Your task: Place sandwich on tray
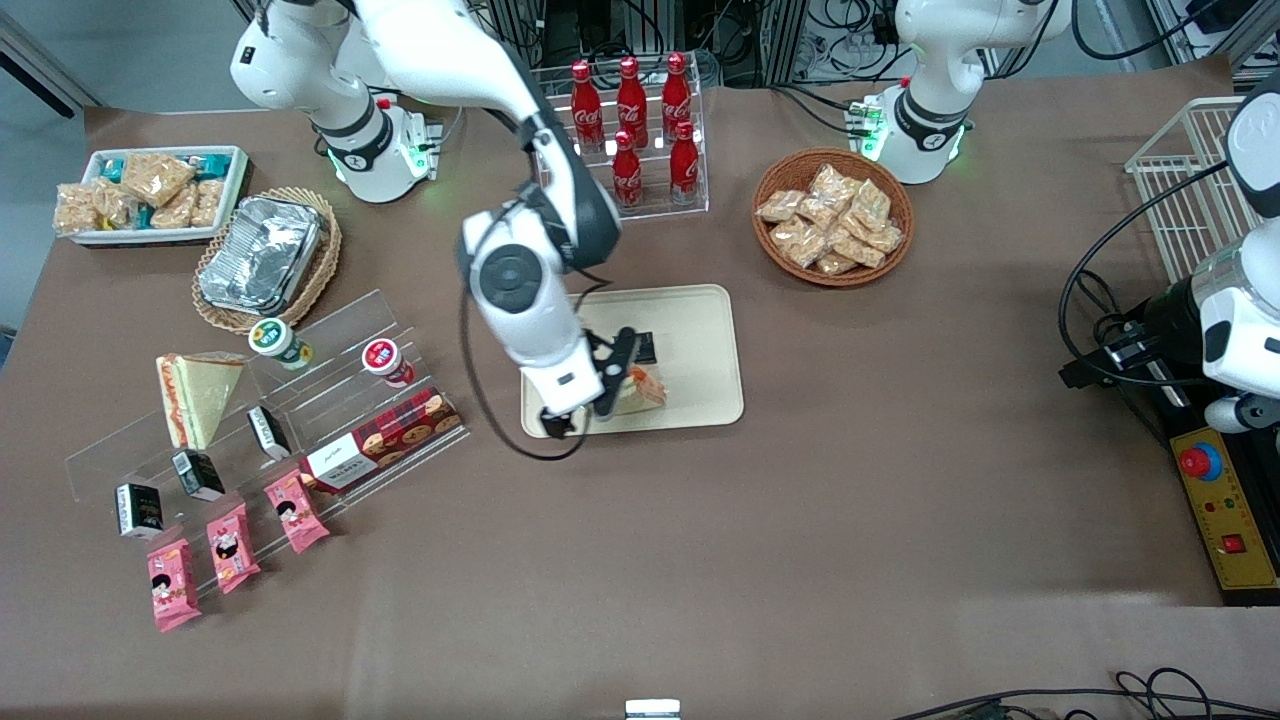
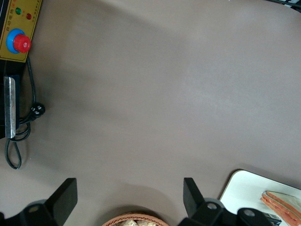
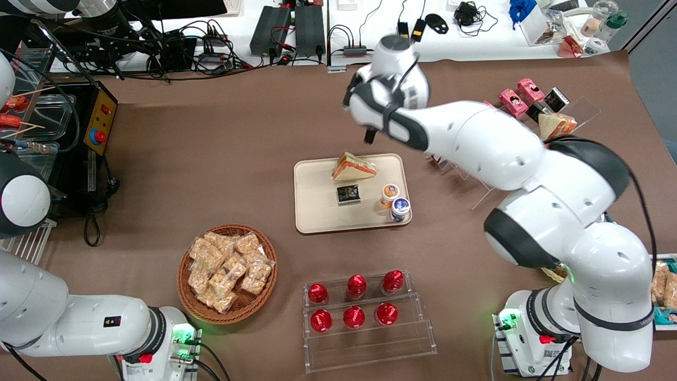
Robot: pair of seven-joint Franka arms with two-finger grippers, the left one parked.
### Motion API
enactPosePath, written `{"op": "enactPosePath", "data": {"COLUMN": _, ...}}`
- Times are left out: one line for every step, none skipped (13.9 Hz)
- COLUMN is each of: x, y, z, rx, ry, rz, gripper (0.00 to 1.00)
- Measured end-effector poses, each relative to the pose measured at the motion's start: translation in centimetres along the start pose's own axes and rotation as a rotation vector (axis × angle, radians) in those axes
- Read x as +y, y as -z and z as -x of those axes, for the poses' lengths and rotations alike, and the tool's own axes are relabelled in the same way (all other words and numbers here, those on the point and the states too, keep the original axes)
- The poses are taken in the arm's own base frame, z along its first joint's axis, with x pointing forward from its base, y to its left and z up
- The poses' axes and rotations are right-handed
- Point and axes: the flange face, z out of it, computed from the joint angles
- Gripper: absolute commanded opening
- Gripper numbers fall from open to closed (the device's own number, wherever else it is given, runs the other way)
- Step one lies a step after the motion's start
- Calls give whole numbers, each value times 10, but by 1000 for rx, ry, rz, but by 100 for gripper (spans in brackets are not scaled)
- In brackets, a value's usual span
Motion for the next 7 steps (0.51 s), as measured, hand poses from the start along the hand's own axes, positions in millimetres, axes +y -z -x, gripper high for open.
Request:
{"op": "enactPosePath", "data": {"x": 25, "y": 26, "z": 20, "rx": 3, "ry": -56, "rz": 6, "gripper": 100}}
{"op": "enactPosePath", "data": {"x": 49, "y": 49, "z": 43, "rx": 5, "ry": -110, "rz": 12, "gripper": 100}}
{"op": "enactPosePath", "data": {"x": 70, "y": 69, "z": 66, "rx": 5, "ry": -164, "rz": 12, "gripper": 100}}
{"op": "enactPosePath", "data": {"x": 85, "y": 86, "z": 86, "rx": 1, "ry": -226, "rz": 4, "gripper": 100}}
{"op": "enactPosePath", "data": {"x": 94, "y": 97, "z": 102, "rx": -4, "ry": -292, "rz": -8, "gripper": 100}}
{"op": "enactPosePath", "data": {"x": 100, "y": 108, "z": 115, "rx": -7, "ry": -357, "rz": -21, "gripper": 100}}
{"op": "enactPosePath", "data": {"x": 105, "y": 117, "z": 125, "rx": -13, "ry": -411, "rz": -29, "gripper": 100}}
